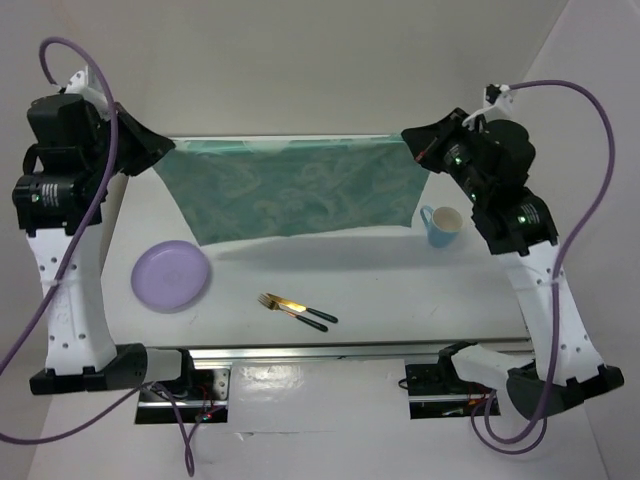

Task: Set the dinner table for one person

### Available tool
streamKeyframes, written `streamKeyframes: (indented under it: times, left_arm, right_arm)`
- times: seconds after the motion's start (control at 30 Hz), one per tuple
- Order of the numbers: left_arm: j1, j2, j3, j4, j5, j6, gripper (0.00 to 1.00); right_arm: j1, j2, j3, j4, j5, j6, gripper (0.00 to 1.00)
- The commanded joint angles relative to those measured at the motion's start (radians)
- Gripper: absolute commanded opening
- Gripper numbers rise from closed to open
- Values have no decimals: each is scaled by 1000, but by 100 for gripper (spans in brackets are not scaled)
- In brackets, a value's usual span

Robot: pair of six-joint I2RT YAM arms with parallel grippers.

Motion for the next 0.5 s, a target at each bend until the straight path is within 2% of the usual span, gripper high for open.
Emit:
streamKeyframes:
  times: [0.0,0.1,0.17,0.3,0.4,0.47]
  left_arm:
    - [27,-57,35,-7,-111,61,0]
    - [27,-26,57,-7,-120,70,0]
    - [27,32,71,2,-107,70,0]
    - [27,151,43,77,-86,79,0]
    - [27,240,22,168,-40,69,0]
    - [27,372,31,211,-40,58,0]
  right_arm:
    - [-17,-51,80,-76,82,-39,0]
    - [-17,-51,122,-102,111,-80,0]
    - [-17,4,147,-111,145,-102,0]
    - [-17,114,130,-23,186,-151,0]
    - [-54,246,107,45,154,-169,0]
    - [-94,387,116,96,99,-169,0]
